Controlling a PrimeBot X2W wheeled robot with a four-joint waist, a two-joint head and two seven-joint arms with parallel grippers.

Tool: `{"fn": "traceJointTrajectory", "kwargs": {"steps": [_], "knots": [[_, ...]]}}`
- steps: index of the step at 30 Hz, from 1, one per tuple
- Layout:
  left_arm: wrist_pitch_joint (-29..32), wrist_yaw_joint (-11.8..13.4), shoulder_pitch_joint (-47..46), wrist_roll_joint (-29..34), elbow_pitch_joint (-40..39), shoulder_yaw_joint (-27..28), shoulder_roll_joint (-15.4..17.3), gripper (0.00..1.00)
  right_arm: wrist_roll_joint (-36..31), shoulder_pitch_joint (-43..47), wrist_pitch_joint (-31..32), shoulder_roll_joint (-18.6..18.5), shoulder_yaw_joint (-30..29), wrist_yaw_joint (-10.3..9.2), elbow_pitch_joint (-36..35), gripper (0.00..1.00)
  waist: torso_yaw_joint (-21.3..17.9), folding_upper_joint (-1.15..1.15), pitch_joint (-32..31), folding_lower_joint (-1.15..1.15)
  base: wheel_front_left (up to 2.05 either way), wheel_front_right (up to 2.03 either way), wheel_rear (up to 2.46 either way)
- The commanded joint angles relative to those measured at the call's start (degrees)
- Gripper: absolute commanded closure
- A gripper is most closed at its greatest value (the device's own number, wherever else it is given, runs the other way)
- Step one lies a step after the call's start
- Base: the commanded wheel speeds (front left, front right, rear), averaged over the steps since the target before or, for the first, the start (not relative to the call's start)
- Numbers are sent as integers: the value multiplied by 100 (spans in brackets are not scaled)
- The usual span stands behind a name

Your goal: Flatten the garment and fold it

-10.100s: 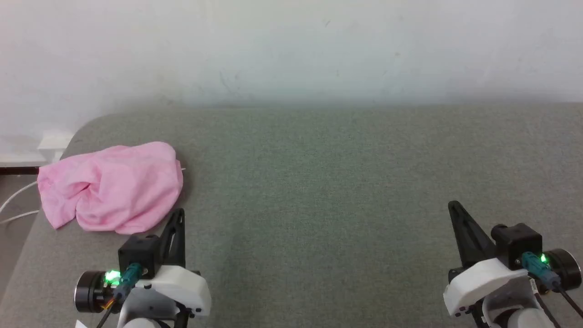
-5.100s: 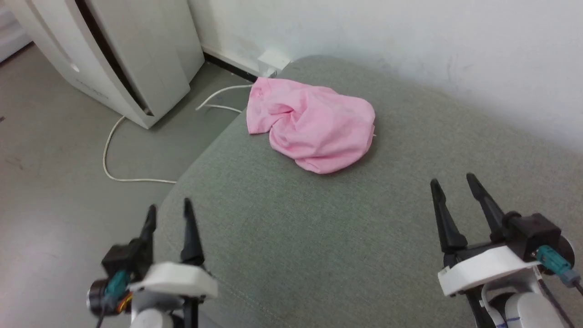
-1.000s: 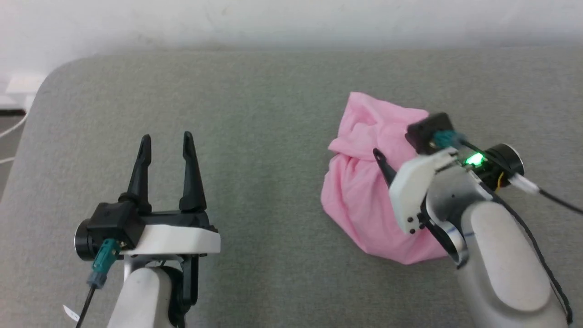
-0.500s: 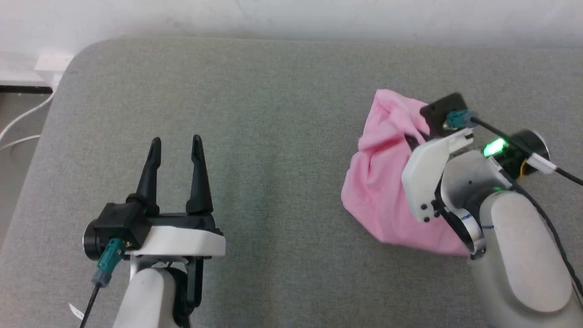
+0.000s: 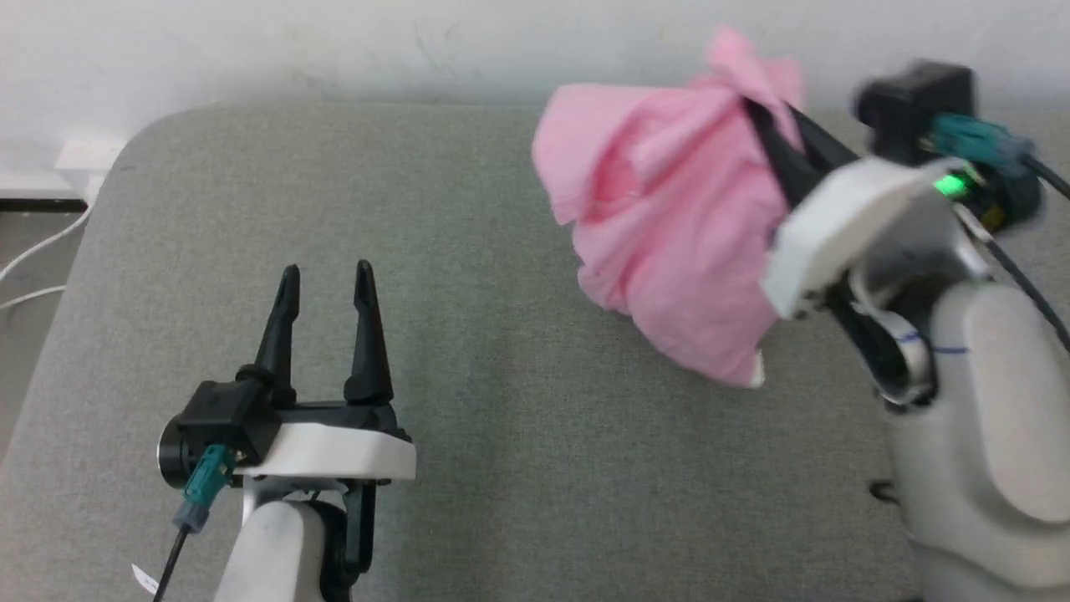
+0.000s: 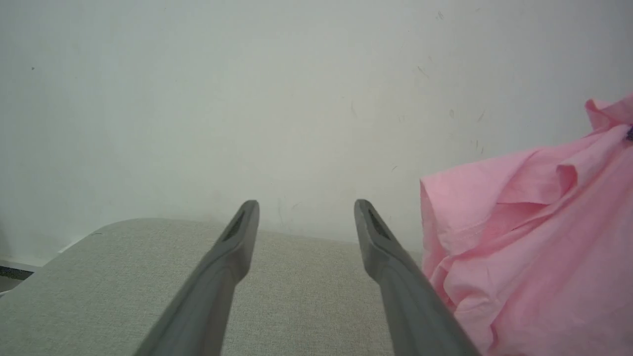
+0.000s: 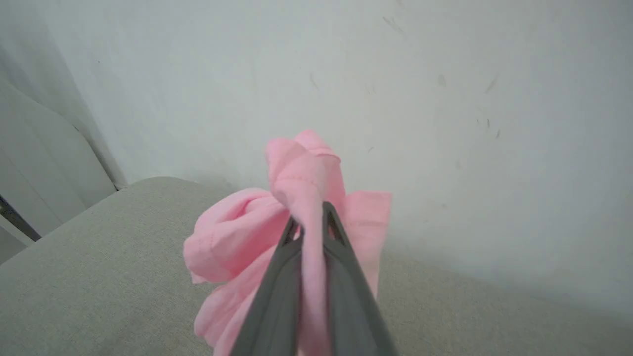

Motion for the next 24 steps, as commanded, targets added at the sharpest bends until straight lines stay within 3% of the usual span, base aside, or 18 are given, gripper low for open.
{"fn": "traceJointTrajectory", "kwargs": {"steps": [1, 5, 6, 8, 9, 10, 11, 16, 24], "knots": [[-27, -51, 82, -36, 32, -33, -11, 0, -133, 350, -56, -5, -419, -6, 149, 100, -33, 0, -32, 0, 0, 0, 0], [-27, -70, 110, -33, 67, -107, -11, 0, -613, 1044, -102, -5, -1613, -6, 427, 100, -83, 0, -50, 0, 0, 0, 0], [-27, -70, 110, -33, 67, -107, -11, 0, -613, 1044, -102, -5, -1613, -6, 427, 100, -83, 0, -50, 0, 0, 0, 0], [-27, -86, 106, -14, 91, -133, -11, 0, -846, 1530, -78, -5, -2386, -6, 668, 100, -129, 0, -55, 0, 0, 0, 0], [-27, -88, 106, -7, 98, -132, -11, 0, -891, 1672, -58, -5, -2590, -6, 725, 87, -152, 0, -65, 0, 0, 0, 0], [-27, -94, 110, -3, 106, -132, -11, 0, -889, 1800, -51, -5, -2768, -6, 769, 24, -174, 0, -79, 0, 0, 0, 0], [-27, -103, 115, 4, 115, -135, -11, 0, -845, 1911, -60, -5, -2937, -6, 799, 0, -195, 0, -87, 0, 0, 0, 0], [-27, -149, 129, 15, 171, -143, -11, 0, -711, 2308, -617, -4, -3293, -6, 636, 0, -325, 0, -135, 0, 0, 0, 0], [-27, -309, 3, -41, 323, -458, -11, 0, -489, 2832, -1924, -4, -2535, -6, -36, 0, -572, 0, -110, 0, 0, 0, 0]]}}
